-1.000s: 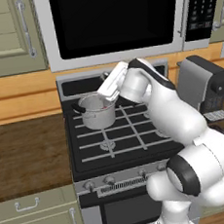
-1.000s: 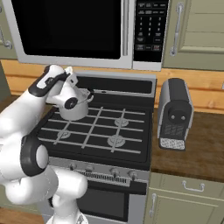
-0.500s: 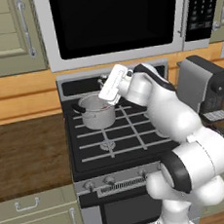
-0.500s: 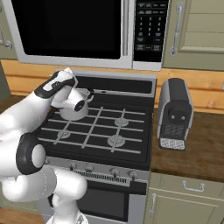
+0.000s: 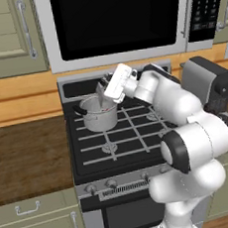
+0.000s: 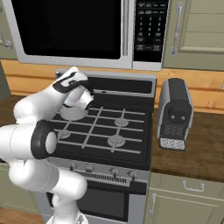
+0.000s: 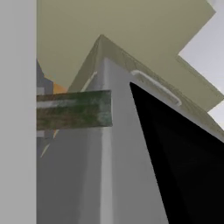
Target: Put the lime and bell pepper in the pot. Retrieve the spatula and lightly stir the vegetables in the pot.
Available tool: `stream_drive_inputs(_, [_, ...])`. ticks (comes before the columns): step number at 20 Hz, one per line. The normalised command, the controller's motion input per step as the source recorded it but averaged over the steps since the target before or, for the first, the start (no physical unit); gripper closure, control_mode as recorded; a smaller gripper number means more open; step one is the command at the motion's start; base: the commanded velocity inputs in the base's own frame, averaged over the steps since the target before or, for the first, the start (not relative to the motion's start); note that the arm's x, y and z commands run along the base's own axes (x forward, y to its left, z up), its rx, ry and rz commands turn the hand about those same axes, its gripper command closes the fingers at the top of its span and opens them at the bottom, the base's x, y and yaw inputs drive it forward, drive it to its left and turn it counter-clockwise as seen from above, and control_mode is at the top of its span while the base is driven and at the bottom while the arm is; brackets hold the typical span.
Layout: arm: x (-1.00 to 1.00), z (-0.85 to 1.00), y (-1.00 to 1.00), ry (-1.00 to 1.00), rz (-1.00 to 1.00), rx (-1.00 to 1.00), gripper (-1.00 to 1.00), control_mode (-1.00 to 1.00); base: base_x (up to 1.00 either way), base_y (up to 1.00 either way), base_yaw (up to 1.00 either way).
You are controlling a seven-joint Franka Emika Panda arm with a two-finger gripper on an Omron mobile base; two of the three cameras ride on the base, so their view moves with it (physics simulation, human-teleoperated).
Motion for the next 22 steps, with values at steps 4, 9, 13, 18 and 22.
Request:
stream_drive_inputs(4, [0.37, -0.63, 0.00, 0.01, 0.03, 0.12, 1.00, -1.00, 0.00, 0.00, 0.00])
stream_drive_inputs(9, [0.43, -0.24, -0.02, 0.01, -0.01, 0.05, 1.00, -1.00, 0.00, 0.00, 0.00])
stream_drive_inputs(13, [0.18, 0.00, -0.02, 0.21, -0.12, 0.00, 1.00, -1.00, 0.00, 0.00, 0.00])
stream_drive_inputs(18, [0.00, 0.00, -0.04, 0.39, -0.20, -0.02, 1.00, -1.00, 0.00, 0.00, 0.00])
stream_drive_inputs(22, [0.00, -0.05, 0.00, 0.44, -0.18, -0.08, 1.00, -1.00, 0.00, 0.00, 0.00])
